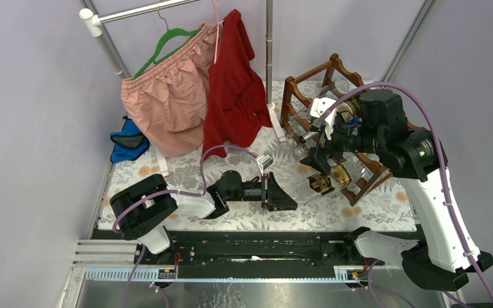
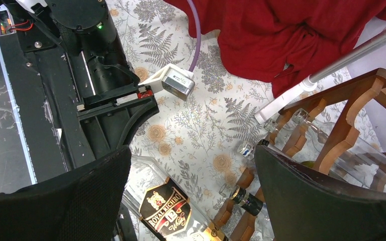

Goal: Put the wine bottle on the wine rack
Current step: Place the wine bottle in the wine rack.

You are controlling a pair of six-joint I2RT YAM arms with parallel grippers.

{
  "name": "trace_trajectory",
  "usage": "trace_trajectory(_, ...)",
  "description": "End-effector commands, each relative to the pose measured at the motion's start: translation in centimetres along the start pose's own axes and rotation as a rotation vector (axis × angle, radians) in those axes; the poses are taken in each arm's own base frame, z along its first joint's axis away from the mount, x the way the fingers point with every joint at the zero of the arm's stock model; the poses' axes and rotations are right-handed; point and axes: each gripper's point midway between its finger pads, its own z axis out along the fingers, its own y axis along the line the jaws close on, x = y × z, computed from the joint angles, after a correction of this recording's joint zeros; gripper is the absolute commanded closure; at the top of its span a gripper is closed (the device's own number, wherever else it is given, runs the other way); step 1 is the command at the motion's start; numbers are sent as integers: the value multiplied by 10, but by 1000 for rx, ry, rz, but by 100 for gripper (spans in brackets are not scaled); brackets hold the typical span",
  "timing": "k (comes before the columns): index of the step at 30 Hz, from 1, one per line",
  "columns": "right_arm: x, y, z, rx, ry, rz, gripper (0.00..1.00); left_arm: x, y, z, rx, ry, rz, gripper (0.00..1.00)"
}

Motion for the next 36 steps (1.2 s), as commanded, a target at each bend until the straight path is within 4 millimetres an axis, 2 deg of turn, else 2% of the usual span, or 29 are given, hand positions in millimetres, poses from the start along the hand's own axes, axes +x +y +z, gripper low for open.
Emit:
trace_trajectory(1,-10,-3,-5,20,-48,-6,0,-8,-89,5,305,-31,207,100)
trace_trajectory(22,-8,0,-7,27,-52,-9,0,-17,-77,23,309,-22,189,100)
trace_trajectory(36,-6,1,-5,17,-54,-3,0,-14,-92,10,322,-34,217,100)
